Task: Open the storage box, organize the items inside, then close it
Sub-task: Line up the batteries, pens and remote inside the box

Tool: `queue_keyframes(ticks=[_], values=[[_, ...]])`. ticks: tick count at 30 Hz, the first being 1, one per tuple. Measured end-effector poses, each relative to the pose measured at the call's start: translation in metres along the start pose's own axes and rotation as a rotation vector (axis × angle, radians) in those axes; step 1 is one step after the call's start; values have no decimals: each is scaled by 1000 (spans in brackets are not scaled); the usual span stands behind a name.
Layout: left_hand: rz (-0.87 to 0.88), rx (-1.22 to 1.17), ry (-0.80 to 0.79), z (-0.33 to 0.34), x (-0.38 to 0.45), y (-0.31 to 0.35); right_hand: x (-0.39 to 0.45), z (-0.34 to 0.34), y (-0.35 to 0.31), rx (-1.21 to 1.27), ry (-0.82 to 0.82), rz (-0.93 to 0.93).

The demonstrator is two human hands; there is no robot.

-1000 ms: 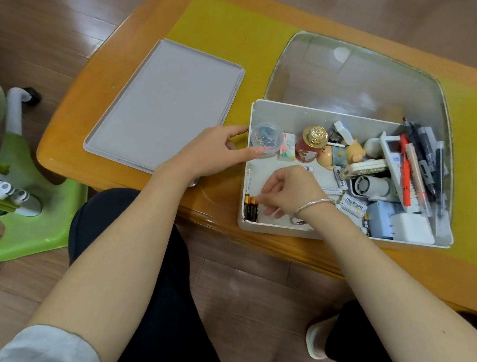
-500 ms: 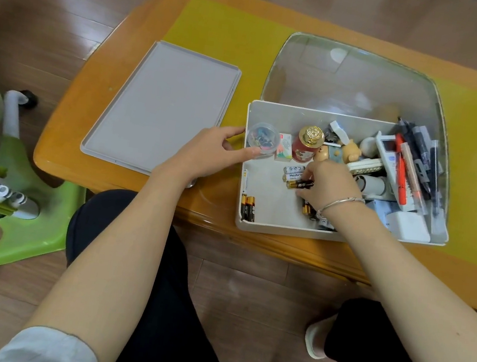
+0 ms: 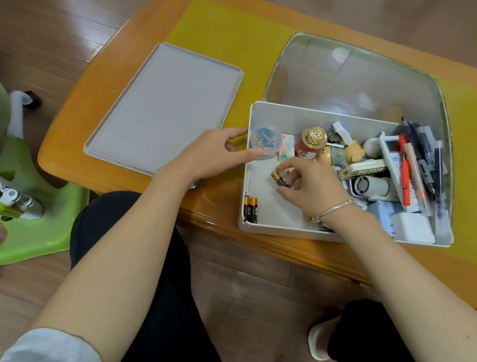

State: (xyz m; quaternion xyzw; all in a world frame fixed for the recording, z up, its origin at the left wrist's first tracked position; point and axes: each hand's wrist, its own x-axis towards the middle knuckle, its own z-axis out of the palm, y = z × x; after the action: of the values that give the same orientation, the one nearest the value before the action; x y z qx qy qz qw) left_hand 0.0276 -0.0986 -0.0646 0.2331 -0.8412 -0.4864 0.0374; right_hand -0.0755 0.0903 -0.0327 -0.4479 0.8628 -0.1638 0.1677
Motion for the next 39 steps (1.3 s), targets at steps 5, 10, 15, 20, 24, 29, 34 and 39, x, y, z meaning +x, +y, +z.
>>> queue_keyframes(ticks=[5,10,15,20,24,29,34,39], values=[[3,12,8,1,0,0,4,12,-11,128,-235,132],[8,26,15,1,2,-1,9,19,-21,201,-355,263],[5,40,16,1,3,-2,12,22,-29,274,-416,271],[-4,41,18,1,4,-4,9,21,-20,349,-379,335],[-15,47,22,2,4,-5,5,17,-11,298,-379,333],[-10,18,8,1,2,-1,5,14,-14,265,-414,330],[-8,18,-2,1,2,1,5,13,-16,297,-478,284],[-16,15,1,1,2,1,5,11,-12,303,-456,295]])
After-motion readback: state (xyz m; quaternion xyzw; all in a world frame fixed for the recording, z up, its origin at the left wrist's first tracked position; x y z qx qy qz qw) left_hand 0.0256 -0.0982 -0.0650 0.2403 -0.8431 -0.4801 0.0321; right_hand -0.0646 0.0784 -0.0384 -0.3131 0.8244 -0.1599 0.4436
